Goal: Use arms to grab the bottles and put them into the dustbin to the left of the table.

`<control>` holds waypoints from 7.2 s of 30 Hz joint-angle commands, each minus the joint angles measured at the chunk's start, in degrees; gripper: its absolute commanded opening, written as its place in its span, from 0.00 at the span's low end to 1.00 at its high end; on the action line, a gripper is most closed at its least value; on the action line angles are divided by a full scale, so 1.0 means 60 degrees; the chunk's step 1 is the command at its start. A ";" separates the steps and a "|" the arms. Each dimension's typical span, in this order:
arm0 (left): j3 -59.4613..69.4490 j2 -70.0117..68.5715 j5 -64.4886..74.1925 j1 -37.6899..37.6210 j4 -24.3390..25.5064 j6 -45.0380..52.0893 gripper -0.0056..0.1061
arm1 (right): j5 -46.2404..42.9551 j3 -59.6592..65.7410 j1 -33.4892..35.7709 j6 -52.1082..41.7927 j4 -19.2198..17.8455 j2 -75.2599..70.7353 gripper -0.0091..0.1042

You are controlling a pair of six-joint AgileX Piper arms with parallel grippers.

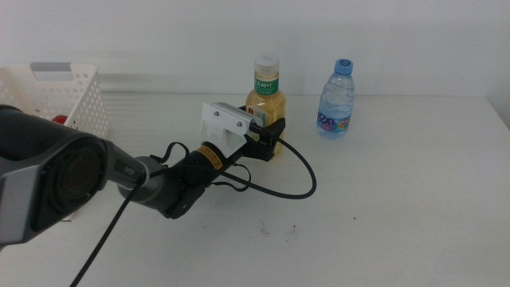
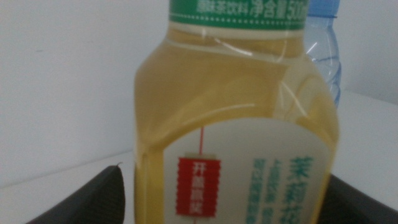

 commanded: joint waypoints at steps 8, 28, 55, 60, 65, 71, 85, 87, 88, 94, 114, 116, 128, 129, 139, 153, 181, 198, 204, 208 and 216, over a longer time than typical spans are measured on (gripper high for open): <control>-0.0969 0.0546 0.0263 0.0000 0.0164 -0.0106 0.89 | -0.0095 0.0039 -0.0034 -0.0025 -0.0046 -0.0046 0.88; -0.1157 0.0731 -0.0535 0.0062 0.0664 -0.0594 0.31 | -0.0095 0.0039 -0.0034 -0.0025 -0.0046 -0.0046 0.88; 0.4437 -1.0317 0.6495 0.0187 0.2855 -0.3739 0.26 | -0.0095 0.0039 -0.0034 -0.0025 -0.0046 -0.0046 0.88; 0.4138 -1.1148 0.8414 0.0187 0.3907 -0.5558 0.26 | -0.0095 0.0039 -0.0034 -0.0025 -0.0046 -0.0046 0.88; 0.3515 -1.1243 0.9686 0.0187 0.3929 -0.5845 0.26 | -0.0095 0.0039 -0.0034 -0.0025 -0.0046 -0.0046 0.88; 0.3241 -1.1243 0.9722 0.0187 0.3649 -0.5845 0.26 | -0.0095 0.0039 -0.0034 -0.0025 -0.0046 -0.0046 0.88; 0.2609 -1.1223 1.3283 0.0229 -0.3388 0.2538 0.26 | -0.0095 0.0039 -0.0034 -0.0025 -0.0046 -0.0046 0.88; 0.2150 -1.1223 1.4234 0.0405 -0.3515 0.3002 0.26 | -0.0095 0.0039 -0.0034 -0.0025 -0.0046 -0.0046 0.88; 0.1900 -1.1223 1.4584 0.0519 -0.3515 0.3003 0.26 | -0.0095 0.0039 -0.0034 -0.0025 -0.0046 -0.0046 0.88; 0.0555 -1.0692 1.6492 0.1684 -0.3948 0.3937 0.26 | -0.0095 0.0039 -0.0034 -0.0025 -0.0046 -0.0046 0.88; -0.4675 -0.6024 2.1695 0.6115 -0.5675 0.6986 0.26 | -0.0095 0.0039 -0.0034 -0.0025 -0.0046 -0.0046 0.88; -0.5000 -0.5572 2.1898 0.6349 -0.5540 0.6986 0.26 | -0.0095 0.0039 -0.0034 -0.0025 -0.0046 -0.0046 0.88; -0.5288 -0.3806 2.1725 0.7176 -0.5525 0.7552 0.26 | -0.0095 0.0039 -0.0034 -0.0025 -0.0046 -0.0046 0.88; -0.5288 -0.3712 2.1710 0.7176 -0.5525 0.7673 0.26 | -0.0095 0.0039 -0.0034 -0.0025 -0.0046 -0.0046 0.88; -0.5288 -0.3096 2.1442 0.7176 -0.5504 0.7985 0.29 | -0.0095 0.0039 -0.0034 -0.0025 -0.0046 -0.0046 0.88; -0.5288 -0.3016 2.1422 0.7093 -0.5360 0.7837 0.89 | -0.0095 0.0039 -0.0034 -0.0025 -0.0046 -0.0046 0.88; -0.1318 -1.1296 1.8388 0.3734 -0.7178 0.8541 0.89 | -0.0095 0.0039 -0.0034 -0.0025 -0.0046 -0.0046 0.88; 0.1976 -1.4483 1.6535 0.2386 -0.9868 1.0377 0.89 | -0.0095 0.0039 -0.0034 -0.0025 -0.0046 -0.0046 0.88; 0.1976 -1.4483 1.6506 0.2386 -0.9948 1.0377 0.89 | -0.0095 0.0039 -0.0034 -0.0025 -0.0046 -0.0046 0.88; 0.1976 -1.4483 1.6399 0.2386 -0.9924 1.0396 0.89 | -0.0095 0.0039 -0.0034 -0.0025 -0.0046 -0.0046 0.88; 0.1230 -1.4174 1.7641 0.1372 -0.6454 0.6261 0.89 | -0.0095 0.0039 -0.0034 -0.0025 -0.0046 -0.0046 0.88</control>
